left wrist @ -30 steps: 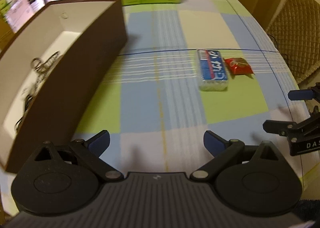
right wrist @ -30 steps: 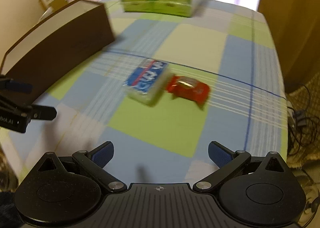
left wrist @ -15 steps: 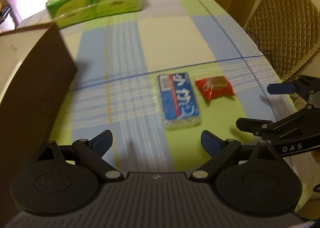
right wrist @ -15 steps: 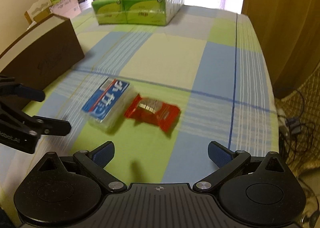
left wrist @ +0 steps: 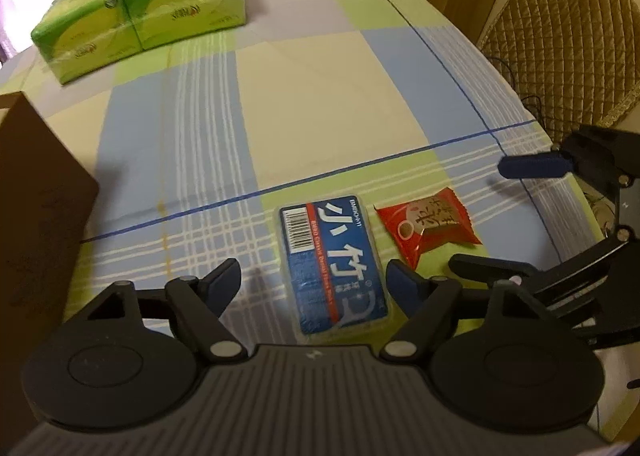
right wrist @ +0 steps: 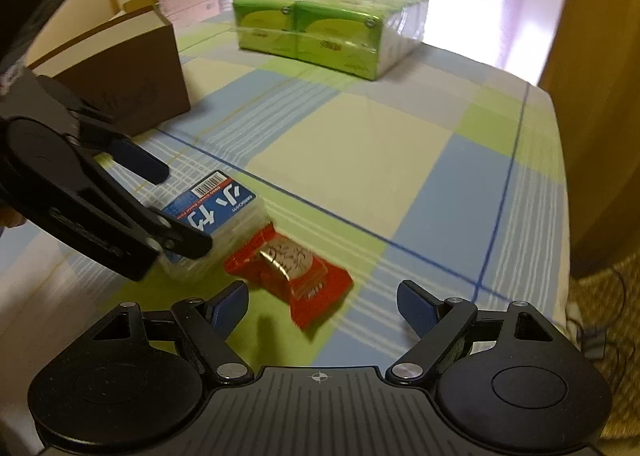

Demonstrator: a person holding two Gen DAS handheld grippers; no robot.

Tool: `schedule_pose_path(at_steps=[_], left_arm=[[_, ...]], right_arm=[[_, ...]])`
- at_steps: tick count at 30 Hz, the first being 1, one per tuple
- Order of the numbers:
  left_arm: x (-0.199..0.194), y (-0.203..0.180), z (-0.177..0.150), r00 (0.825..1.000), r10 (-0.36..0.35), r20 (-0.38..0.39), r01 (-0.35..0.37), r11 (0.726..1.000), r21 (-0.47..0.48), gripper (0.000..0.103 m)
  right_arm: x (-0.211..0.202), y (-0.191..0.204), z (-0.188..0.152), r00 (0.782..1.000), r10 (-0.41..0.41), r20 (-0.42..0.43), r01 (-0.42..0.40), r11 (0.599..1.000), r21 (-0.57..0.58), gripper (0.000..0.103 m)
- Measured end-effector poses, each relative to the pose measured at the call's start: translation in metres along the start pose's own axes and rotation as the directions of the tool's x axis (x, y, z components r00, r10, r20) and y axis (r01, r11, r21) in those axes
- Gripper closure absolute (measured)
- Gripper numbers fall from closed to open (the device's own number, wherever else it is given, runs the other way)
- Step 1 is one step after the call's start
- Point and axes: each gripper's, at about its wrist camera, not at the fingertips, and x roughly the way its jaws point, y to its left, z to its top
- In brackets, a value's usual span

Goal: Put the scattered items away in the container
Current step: 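Grasp the blue toothpaste box with the left tool while the right tool grasps the red candy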

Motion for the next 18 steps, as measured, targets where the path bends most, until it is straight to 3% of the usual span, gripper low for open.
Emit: schedule_pose_path(at_steps=[3,4,5,10,18], left_arm=[[0.008,-0.002,0.002,1.0,-0.018,-0.01,0.018,1.0,0.003,0.037],[0.01,-0.002,0.002,1.0,-0.021,-0.013,0.021,1.0,0.006,0.046],[0.012,-0.002,0.001,1.0,-0.02,-0.016,0.02,1.0,0.006,0.047],[0.01,0.005,-0.004,1.0,0.007,-0.006,-0.007,1.0,0.017,0.047],[-0.004,0.046,-0.026,0.997,0.07,-0.025,-0.071,0.995,-0.064,0.048]], right_arm=[[0.007,0.0,0.003,1.0,0.02,0.009,-0.02,0.999,-0.038,0.017],[0.009,0.001,0.004,1.0,0.031,0.007,-0.03,0.998,-0.051,0.026],[0.012,0.002,0.004,0.999,0.041,0.003,-0.041,0.997,-0.061,0.032],[0.021,0.005,0.007,0.999,0.054,0.0,-0.054,0.995,-0.089,0.032],[0.028,0.012,0.014,0.998,0.069,-0.013,-0.07,0.992,-0.107,0.032]])
